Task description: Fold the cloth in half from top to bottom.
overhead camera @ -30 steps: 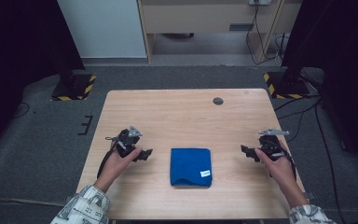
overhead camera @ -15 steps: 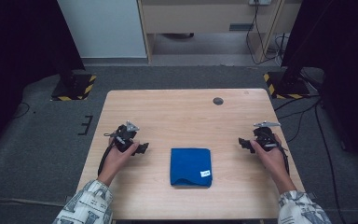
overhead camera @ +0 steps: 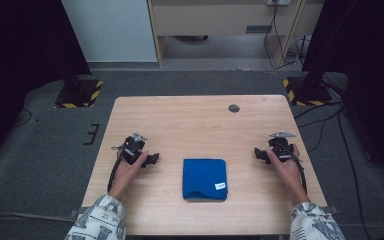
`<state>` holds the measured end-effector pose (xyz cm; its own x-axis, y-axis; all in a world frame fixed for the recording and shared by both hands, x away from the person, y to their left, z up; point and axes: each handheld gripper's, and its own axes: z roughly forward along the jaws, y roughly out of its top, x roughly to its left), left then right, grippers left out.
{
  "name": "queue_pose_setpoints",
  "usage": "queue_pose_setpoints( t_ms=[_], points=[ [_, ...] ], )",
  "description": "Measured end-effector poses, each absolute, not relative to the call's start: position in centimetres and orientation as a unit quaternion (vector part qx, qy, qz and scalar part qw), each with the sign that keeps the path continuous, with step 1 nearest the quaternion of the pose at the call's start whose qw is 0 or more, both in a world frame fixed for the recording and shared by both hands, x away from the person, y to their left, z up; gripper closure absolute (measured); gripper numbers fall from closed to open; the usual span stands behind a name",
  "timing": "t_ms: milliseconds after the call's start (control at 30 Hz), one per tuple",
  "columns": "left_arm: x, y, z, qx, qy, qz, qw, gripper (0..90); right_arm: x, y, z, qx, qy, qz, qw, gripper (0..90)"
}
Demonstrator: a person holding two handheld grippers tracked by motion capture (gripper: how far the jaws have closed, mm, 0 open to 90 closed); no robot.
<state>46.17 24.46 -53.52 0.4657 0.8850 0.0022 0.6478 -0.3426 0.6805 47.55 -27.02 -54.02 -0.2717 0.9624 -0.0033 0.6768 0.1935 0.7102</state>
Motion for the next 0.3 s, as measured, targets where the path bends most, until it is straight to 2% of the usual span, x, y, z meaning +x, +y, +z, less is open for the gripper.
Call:
queue_pose_setpoints(
  t_ms=[300],
  points=[
    [45.54, 24.37, -53.77, 0.786, 0.488, 0.203, 0.321, 1.3, 46.57, -26.94, -54.02, 0.543, 0.746, 0.31, 0.227, 2.6]
  ],
)
